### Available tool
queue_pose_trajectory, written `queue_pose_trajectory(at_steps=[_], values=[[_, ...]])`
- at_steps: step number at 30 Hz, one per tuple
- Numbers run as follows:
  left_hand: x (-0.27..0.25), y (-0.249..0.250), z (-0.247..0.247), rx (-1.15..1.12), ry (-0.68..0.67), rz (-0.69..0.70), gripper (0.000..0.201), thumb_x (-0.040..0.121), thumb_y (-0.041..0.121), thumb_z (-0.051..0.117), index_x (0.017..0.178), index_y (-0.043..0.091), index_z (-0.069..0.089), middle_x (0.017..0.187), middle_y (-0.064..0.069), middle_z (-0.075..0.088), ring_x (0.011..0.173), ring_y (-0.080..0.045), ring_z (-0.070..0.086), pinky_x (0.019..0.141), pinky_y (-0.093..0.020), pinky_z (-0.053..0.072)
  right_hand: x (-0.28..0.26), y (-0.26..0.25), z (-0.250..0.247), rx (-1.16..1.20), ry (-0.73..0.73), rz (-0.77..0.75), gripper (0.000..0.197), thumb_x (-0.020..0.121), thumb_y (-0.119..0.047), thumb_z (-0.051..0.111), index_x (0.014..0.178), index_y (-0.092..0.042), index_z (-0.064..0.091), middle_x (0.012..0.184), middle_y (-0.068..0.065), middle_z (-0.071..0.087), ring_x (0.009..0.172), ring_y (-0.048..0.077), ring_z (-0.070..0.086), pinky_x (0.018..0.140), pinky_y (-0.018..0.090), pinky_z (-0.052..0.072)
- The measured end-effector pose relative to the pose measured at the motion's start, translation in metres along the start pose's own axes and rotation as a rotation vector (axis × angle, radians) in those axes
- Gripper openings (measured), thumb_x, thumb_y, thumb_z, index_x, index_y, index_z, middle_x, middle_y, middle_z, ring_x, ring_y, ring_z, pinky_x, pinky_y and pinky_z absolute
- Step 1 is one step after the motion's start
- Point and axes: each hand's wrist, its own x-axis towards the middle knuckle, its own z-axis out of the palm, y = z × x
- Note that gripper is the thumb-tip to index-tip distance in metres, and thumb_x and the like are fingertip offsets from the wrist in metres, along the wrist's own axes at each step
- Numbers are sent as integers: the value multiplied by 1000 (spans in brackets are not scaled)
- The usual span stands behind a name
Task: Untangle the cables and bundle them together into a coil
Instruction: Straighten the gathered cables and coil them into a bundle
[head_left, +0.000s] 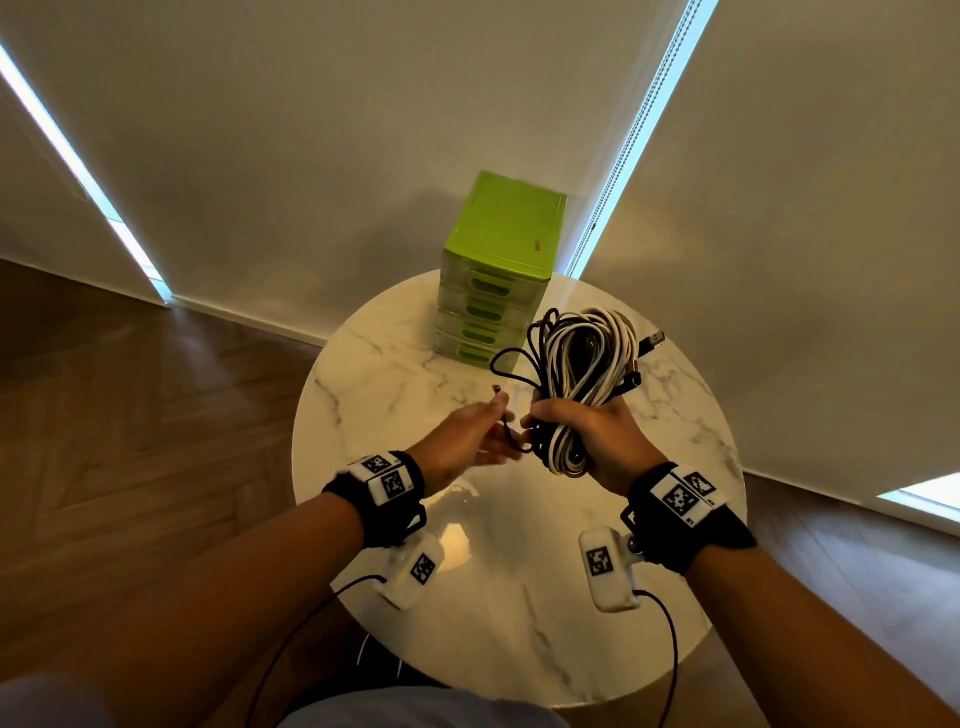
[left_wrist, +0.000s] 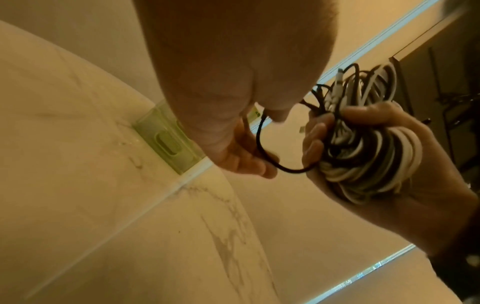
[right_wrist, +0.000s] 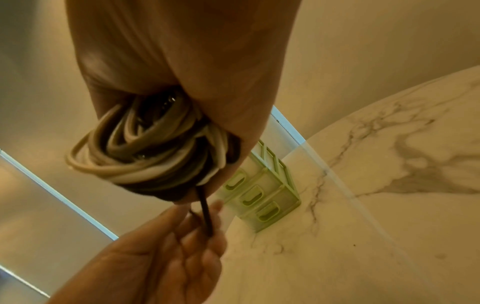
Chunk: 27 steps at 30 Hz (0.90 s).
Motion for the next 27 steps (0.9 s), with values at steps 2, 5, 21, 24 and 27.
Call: queue_pose_trajectory(at_steps=[2,5,21,24,27], values=[[1,3,-5,12,70,104,32,107,31,45,116,5,61,96,-13,70,83,-20,72,79,-28,57,0,1,-2,-15,8,16,22,87,5,68,104,16,61,96,38,62,82,38,67,71,42,60],[2,7,-7,-18,101,89,29,107,23,46,115,2,65,102,-15,74,91,-25,73,83,-29,59,3,3,-6,-90,-9,35,19,84,7,69,100,14,63,91,31,67,80,36,67,73,46,60],[6,18,22,-87,-6,11,40,102,21,32,125,13,64,122,-6,70,112,-15,60,117,-41,36,28,31,-3,-668,2,157,72,52,-31,85,118,-35,56,105,-5,70,96,16,66,85,39,57],[3,24,18,51,-21,69,46,93,34,35,125,18,64,121,-3,70,114,-15,58,120,-50,30,26,27,-4,-556,-42,161,53,61,-17,86,110,-22,65,91,3,75,82,22,73,78,42,61],[-6,36,17,149,-91,84,52,87,37,37,127,14,64,127,-8,66,120,-18,56,118,-43,33,23,23,-4,-456,-25,122,33,74,-1,80,104,-6,68,79,12,73,66,22,71,65,36,60]])
